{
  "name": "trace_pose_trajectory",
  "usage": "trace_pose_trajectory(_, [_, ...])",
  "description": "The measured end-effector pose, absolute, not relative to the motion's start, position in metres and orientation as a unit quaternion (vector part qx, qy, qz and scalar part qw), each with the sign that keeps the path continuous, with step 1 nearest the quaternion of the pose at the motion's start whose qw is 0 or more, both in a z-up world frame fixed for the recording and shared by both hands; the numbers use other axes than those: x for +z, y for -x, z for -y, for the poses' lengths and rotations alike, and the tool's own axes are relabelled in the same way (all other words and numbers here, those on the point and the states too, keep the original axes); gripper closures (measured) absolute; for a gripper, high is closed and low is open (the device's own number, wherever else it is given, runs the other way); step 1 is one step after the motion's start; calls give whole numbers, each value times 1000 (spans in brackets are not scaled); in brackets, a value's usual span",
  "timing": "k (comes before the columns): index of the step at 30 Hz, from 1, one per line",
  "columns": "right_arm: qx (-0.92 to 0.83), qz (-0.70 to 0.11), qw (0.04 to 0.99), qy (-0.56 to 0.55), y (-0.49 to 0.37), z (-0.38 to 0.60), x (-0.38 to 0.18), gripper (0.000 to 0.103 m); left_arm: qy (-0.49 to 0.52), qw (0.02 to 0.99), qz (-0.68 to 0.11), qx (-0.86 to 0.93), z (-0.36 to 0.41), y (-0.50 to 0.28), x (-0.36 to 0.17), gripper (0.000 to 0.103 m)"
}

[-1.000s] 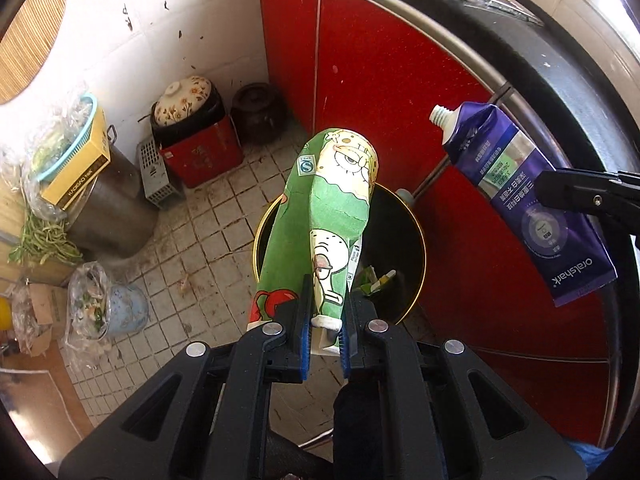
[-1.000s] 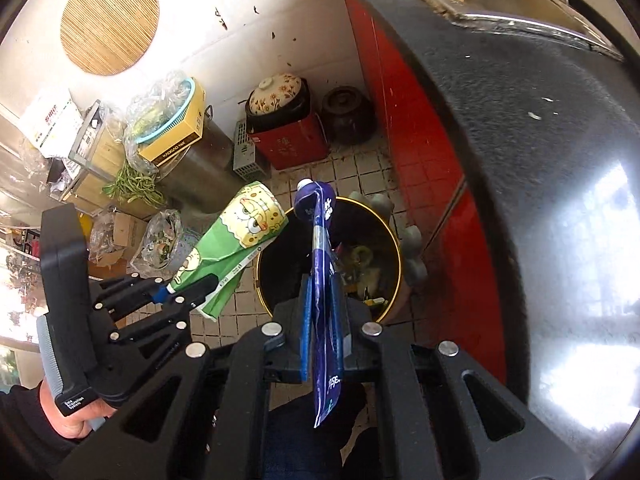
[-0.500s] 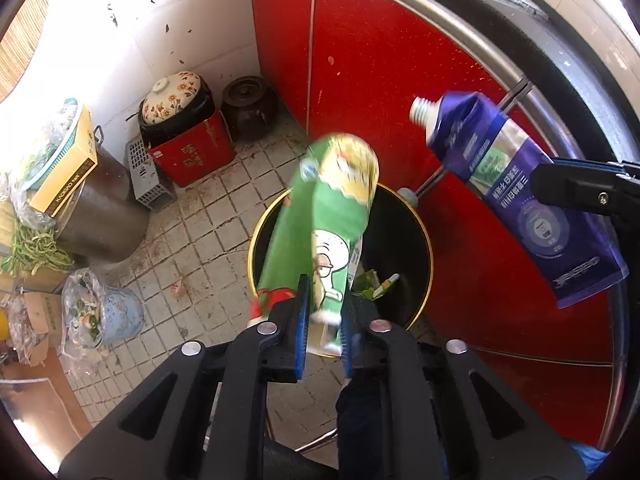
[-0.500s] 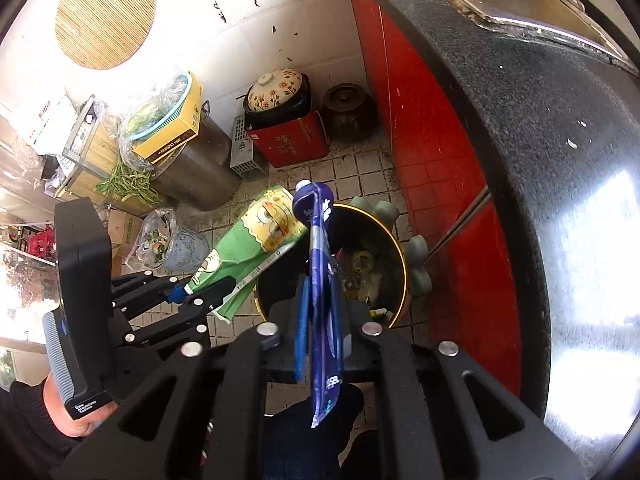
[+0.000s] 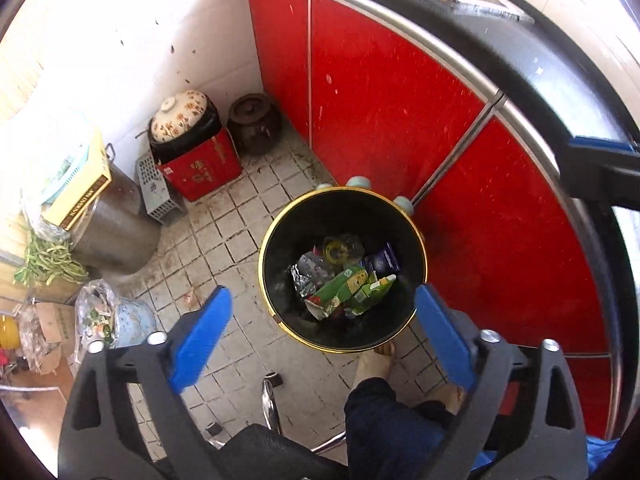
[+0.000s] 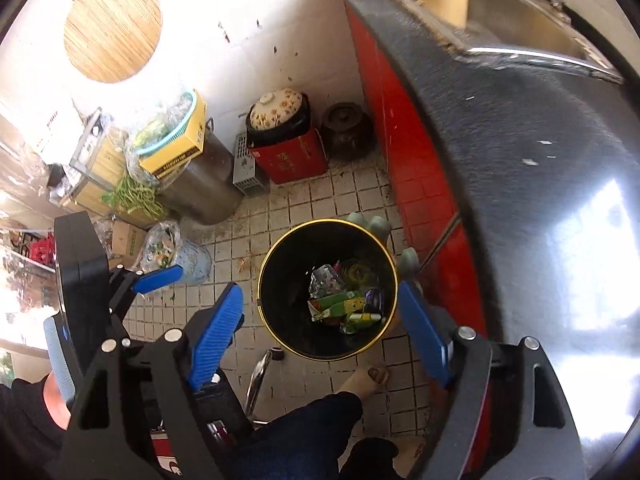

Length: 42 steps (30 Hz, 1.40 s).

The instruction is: Collect trash

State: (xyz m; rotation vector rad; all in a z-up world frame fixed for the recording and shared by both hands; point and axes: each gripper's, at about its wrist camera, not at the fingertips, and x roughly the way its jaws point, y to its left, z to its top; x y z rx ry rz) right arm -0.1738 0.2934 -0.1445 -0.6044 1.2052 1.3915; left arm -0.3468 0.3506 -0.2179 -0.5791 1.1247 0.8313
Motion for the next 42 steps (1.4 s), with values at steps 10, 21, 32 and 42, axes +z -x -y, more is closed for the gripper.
trace_pose_trajectory(10, [478, -481, 716, 168, 64, -133, -50, 10, 202, 795, -492, 291, -292, 247, -139, 10])
trace_pose_trajectory(21, [147, -467, 871, 27, -22, 147, -1, 9, 80, 873, -476, 67, -161, 45, -57, 10])
trace_pose_trajectory(32, [5, -454, 890, -38, -13, 289, 12, 9, 11, 875, -484, -8, -66, -27, -42, 10])
trace_pose_trajectory(42, [1, -460, 887, -42, -16, 300, 11, 9, -1, 869, -494, -18, -51, -33, -48, 10])
